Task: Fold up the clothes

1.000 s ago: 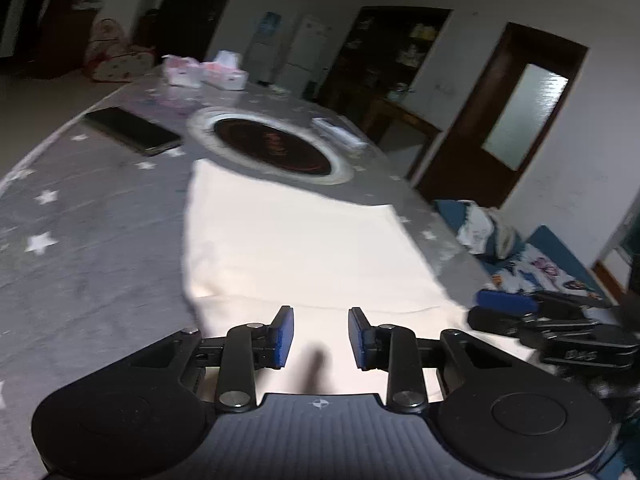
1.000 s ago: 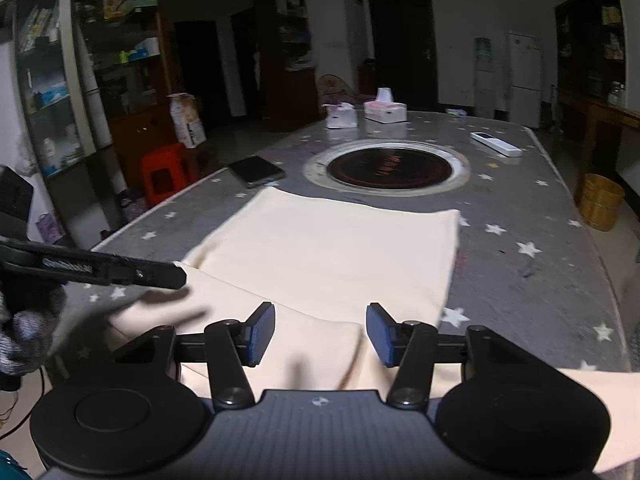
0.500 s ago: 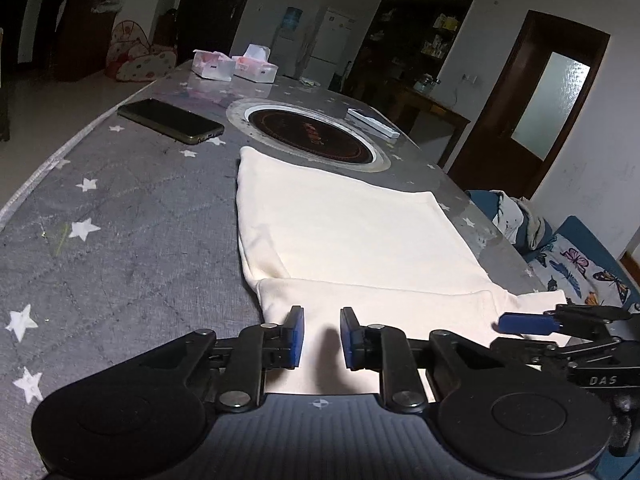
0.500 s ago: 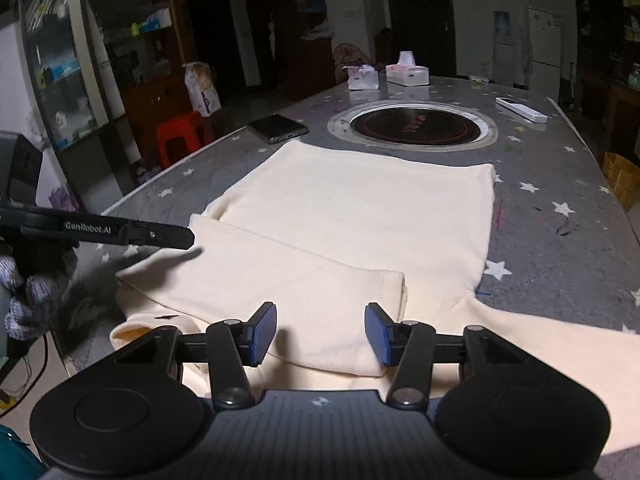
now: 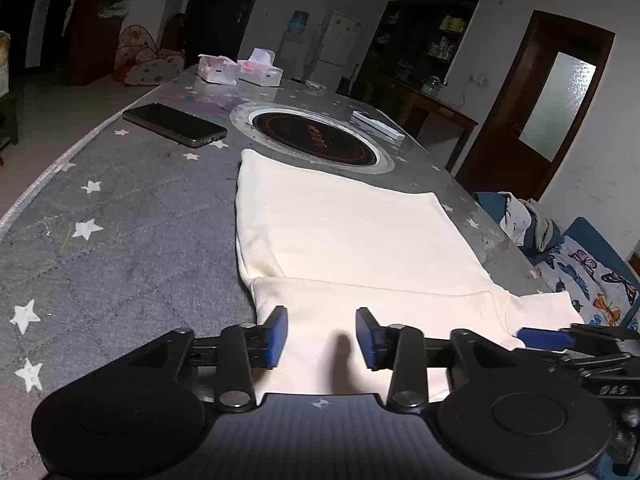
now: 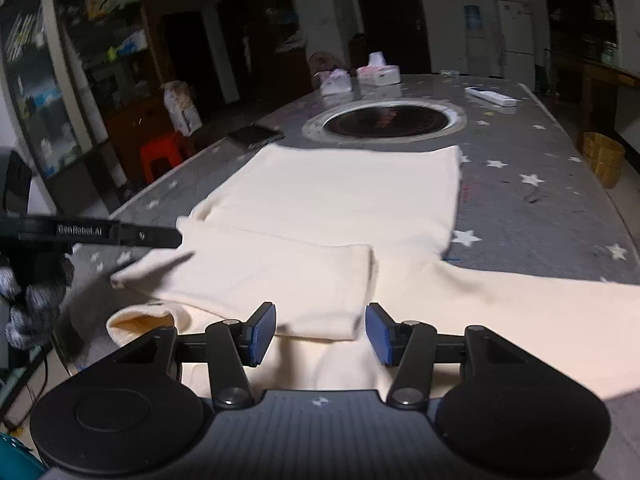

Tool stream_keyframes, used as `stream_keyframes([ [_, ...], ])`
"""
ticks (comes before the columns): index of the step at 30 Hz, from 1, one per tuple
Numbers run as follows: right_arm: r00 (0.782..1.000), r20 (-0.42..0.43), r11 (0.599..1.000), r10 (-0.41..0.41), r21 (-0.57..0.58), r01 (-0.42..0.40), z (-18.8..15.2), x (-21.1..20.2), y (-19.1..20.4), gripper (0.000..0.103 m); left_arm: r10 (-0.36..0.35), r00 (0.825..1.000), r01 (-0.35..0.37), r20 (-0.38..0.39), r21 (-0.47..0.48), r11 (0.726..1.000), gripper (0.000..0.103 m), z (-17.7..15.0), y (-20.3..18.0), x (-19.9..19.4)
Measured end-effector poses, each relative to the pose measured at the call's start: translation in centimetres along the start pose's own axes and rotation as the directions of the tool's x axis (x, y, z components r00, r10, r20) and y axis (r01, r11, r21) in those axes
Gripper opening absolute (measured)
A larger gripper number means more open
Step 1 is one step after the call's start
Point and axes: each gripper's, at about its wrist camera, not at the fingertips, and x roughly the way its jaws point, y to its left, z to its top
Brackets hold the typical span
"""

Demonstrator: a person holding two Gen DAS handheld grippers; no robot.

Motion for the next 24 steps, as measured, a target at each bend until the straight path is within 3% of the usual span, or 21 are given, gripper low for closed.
stream_keyframes([
  [5,0.994,0.058,0.991,-0.093,0.098,0.087,-0.5,-2.6,-2.8,0.05,0.012,1.0,-0.012,0.006,-0.009,1.0,0.047,0.1,-0.2,-0.2],
  [10,0.966,0.058,0.95,-0.25,0.209,0.234,-1.6,-4.5,-6.7,0.05,0.017,1.0,-0.017,0.007,-0.004,1.0,0.054,0.1,-0.6,-0.1],
  [20,0.869,0.037,0.809,-0.494,0.384,0.444,-3.9,-7.6,-13.9,0.05,0.019,1.0,-0.019,0.006,0.013,1.0,0.058,0.1,-1.5,-0.1],
  [24,0.853,0.004,0.762,-0.521,0.453,0.463,-4.8,-7.8,-16.2,0.05,0.023,1.0,-0.023,0.003,0.016,1.0,0.06,0.1,-1.7,0.0],
])
